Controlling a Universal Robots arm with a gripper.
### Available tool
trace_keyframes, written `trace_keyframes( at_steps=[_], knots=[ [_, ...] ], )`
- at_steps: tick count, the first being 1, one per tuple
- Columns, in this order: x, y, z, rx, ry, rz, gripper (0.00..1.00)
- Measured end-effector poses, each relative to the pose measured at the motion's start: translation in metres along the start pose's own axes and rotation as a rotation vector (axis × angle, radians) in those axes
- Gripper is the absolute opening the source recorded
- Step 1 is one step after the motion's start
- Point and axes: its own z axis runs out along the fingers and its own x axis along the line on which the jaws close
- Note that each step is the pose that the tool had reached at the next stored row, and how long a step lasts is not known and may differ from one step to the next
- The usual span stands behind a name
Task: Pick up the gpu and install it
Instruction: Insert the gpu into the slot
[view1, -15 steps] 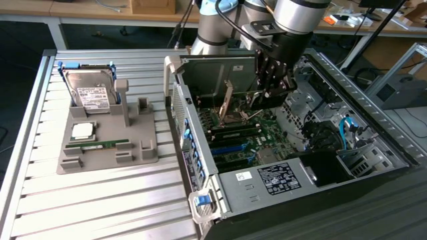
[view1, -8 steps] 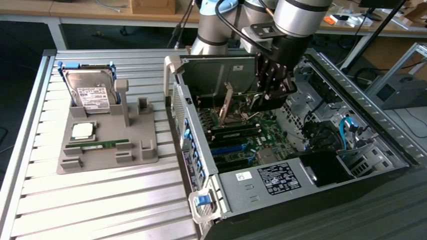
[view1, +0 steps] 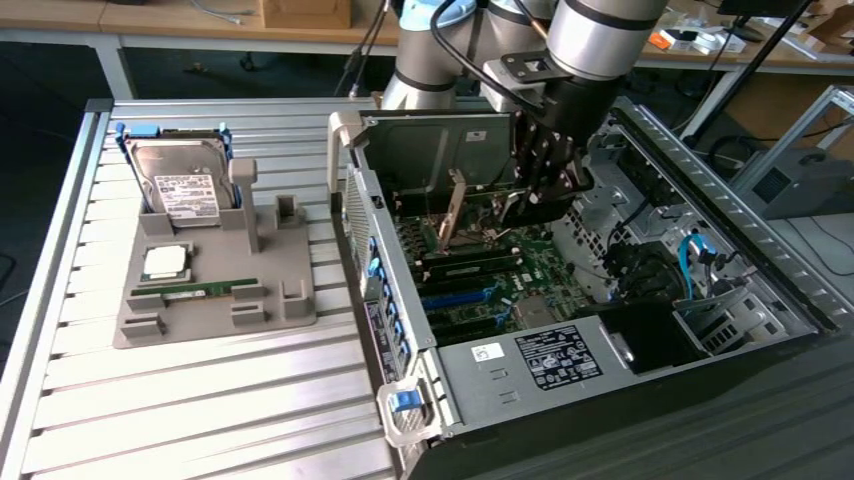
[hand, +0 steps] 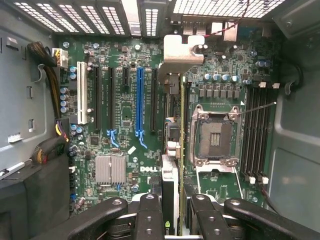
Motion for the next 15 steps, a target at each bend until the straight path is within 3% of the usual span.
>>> trace_keyframes(
  at_steps=[15],
  knots=[
    [0.0023,0.0003,0.0033,0.0000,0.0002,0.000,0.27]
  ],
)
